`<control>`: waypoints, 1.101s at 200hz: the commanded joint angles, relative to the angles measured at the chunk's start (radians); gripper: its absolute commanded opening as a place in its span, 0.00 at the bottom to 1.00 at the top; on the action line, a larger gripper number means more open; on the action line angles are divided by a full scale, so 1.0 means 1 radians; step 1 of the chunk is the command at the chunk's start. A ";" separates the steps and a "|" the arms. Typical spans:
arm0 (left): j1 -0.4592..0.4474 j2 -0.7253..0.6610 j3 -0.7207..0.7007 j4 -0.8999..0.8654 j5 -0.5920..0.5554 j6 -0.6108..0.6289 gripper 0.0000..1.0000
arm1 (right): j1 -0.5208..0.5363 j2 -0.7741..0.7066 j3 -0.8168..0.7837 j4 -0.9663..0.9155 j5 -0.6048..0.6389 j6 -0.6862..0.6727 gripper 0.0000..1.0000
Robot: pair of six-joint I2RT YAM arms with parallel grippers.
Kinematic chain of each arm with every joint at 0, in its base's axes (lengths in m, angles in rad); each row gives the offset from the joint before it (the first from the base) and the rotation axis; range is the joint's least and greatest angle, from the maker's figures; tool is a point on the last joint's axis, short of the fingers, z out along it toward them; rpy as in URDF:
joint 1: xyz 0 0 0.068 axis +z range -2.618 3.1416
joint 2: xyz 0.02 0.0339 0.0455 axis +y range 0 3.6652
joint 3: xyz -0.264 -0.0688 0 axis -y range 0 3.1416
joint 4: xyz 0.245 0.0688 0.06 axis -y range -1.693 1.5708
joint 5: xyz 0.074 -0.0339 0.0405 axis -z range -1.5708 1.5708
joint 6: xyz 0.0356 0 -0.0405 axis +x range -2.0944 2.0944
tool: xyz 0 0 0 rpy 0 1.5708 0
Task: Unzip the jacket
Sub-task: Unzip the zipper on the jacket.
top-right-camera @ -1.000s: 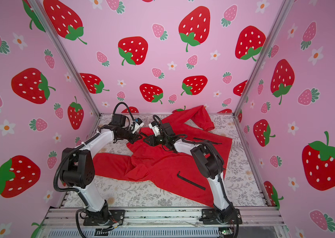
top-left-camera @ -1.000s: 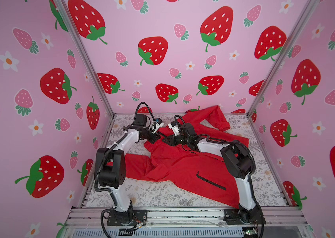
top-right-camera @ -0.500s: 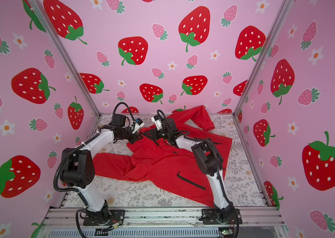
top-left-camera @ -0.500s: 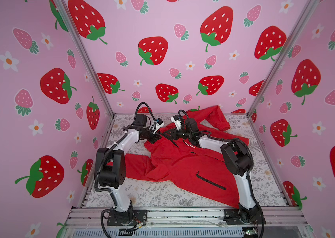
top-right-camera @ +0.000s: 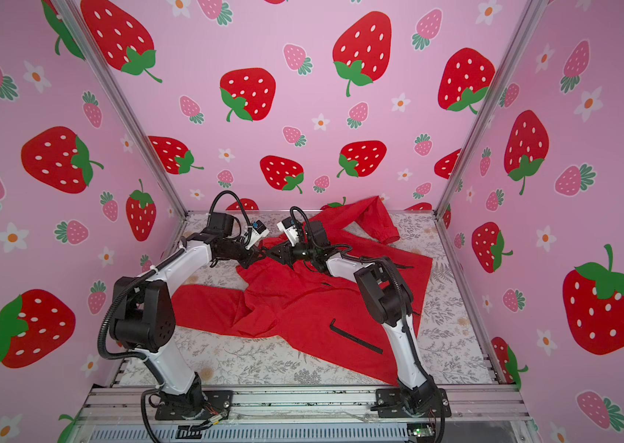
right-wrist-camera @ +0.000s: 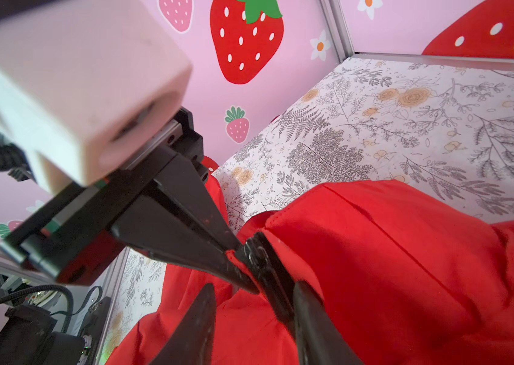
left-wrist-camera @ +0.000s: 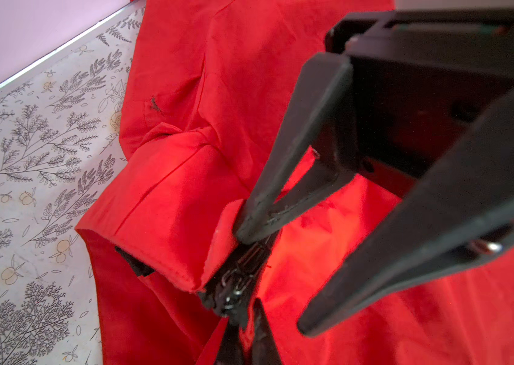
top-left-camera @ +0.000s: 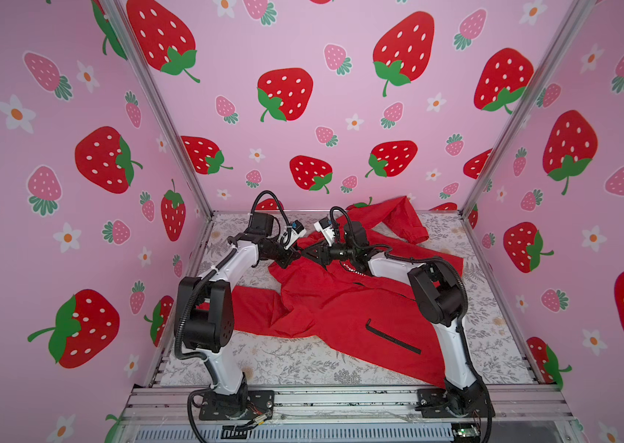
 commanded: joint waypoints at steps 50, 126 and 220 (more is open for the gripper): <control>-0.004 -0.067 -0.044 0.010 0.069 0.121 0.00 | -0.017 0.043 0.094 -0.153 -0.110 -0.300 0.48; -0.005 -0.069 -0.058 0.013 0.071 0.151 0.00 | -0.013 0.096 0.119 -0.074 -0.201 -0.345 0.40; -0.016 -0.066 -0.058 0.008 0.047 0.155 0.00 | 0.012 0.125 0.096 0.112 -0.216 -0.405 0.30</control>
